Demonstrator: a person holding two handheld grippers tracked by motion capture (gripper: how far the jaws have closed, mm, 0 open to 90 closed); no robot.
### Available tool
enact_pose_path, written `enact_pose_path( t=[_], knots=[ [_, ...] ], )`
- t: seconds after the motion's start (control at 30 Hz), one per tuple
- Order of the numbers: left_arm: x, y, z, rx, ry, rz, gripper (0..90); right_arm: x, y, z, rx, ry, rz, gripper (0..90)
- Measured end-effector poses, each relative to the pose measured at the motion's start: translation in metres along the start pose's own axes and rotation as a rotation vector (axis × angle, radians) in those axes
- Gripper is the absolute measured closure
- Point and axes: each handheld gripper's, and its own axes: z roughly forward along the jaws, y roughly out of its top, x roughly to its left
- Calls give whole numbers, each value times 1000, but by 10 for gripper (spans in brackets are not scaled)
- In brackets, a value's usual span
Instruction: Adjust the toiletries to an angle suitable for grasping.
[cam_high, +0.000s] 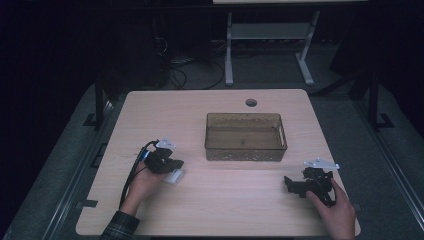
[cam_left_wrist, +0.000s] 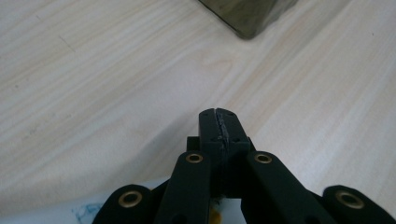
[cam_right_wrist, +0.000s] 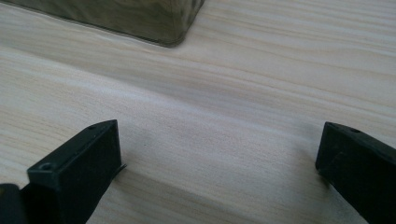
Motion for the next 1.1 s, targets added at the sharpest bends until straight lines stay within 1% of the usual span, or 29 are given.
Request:
enact_pose_path(
  t=[0.2,0.33,0.4,0.5,0.6,0.73,0.8,0.83,0.9,1.0,1.03,1.07,1.1],
  knots=[
    [-6,-10,-6,8,-3,11,894,0,0,0,0,0,0,0],
    [-11,-18,-11,13,-10,10,894,0,0,0,0,0,0,0],
    [-13,-20,-12,13,-8,12,894,0,0,0,0,0,0,0],
    [-14,-23,-15,9,-17,9,894,0,0,0,0,0,0,0],
    [-13,-22,-18,-11,-24,7,893,0,0,0,0,0,-1,0],
    [-11,-19,-29,-52,-17,7,893,0,0,0,0,0,0,0],
    [-8,-19,-38,-77,0,6,892,0,0,0,0,0,0,0],
    [-6,-20,-41,-90,5,-1,891,0,0,0,0,0,0,0],
    [1,-22,-50,-120,25,-9,891,0,0,0,0,0,0,0],
    [12,-27,-60,-141,56,-30,891,0,0,0,0,0,-1,0],
    [17,-30,-64,-146,70,-46,891,0,0,0,0,0,0,0],
    [21,-32,-67,-150,82,-51,891,0,0,0,0,0,0,0],
    [25,-34,-69,-155,94,-63,891,0,0,0,0,0,0,0]
  ],
)
